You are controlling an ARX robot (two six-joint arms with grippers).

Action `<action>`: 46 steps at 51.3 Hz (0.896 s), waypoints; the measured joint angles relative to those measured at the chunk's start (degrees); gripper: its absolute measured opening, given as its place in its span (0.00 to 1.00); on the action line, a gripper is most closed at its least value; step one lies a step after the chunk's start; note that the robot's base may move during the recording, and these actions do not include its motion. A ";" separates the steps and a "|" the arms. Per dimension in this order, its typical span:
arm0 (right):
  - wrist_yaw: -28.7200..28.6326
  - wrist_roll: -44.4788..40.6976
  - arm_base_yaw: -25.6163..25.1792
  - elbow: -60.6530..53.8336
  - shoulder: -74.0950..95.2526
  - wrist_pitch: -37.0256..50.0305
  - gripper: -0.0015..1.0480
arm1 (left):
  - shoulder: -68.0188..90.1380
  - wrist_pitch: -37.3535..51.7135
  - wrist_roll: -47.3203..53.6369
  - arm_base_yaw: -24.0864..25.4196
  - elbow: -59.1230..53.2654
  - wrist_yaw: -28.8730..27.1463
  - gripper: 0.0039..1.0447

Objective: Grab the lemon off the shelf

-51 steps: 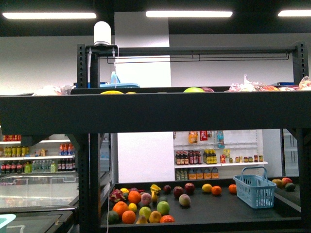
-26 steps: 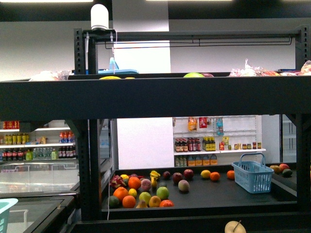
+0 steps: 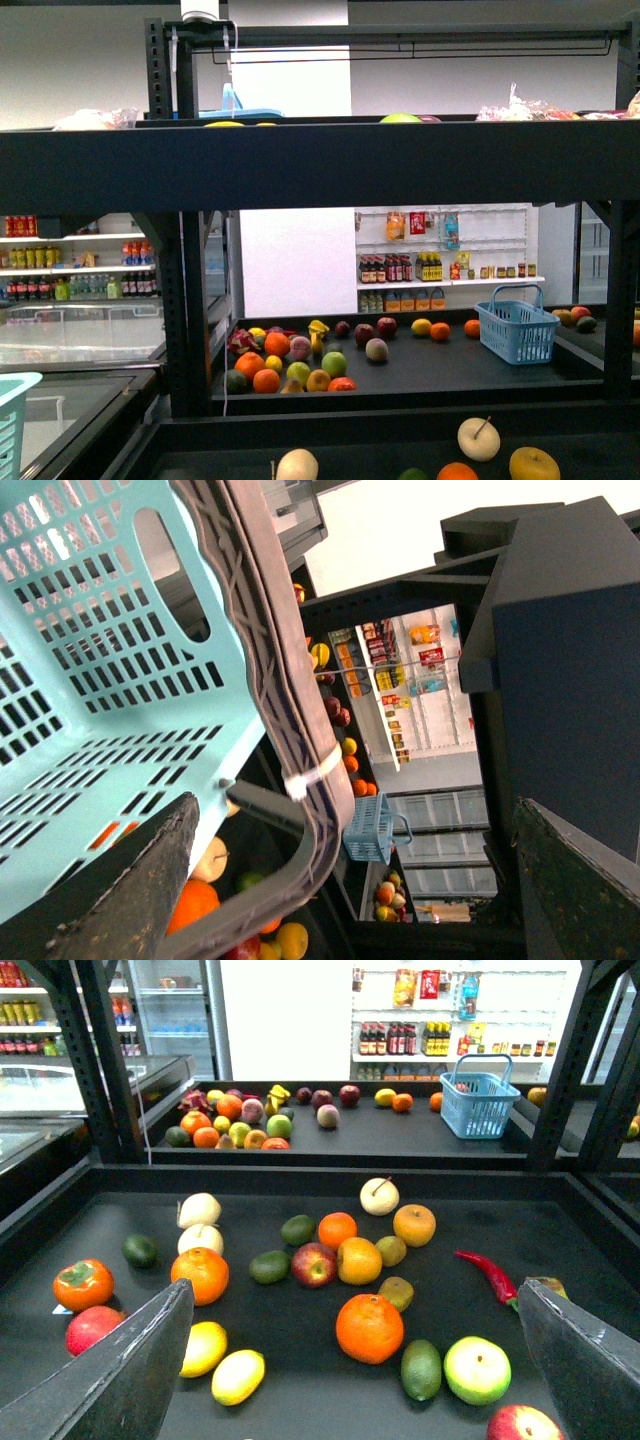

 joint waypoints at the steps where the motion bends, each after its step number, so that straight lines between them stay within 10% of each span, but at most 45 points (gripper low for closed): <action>1: 0.00 0.00 0.00 0.00 0.00 0.00 0.93 | 0.98 0.90 -0.28 -0.02 0.59 0.02 0.92; 46: -0.02 0.00 0.00 0.00 0.00 0.00 0.93 | 19.47 7.28 -7.96 -4.63 17.14 -4.31 0.92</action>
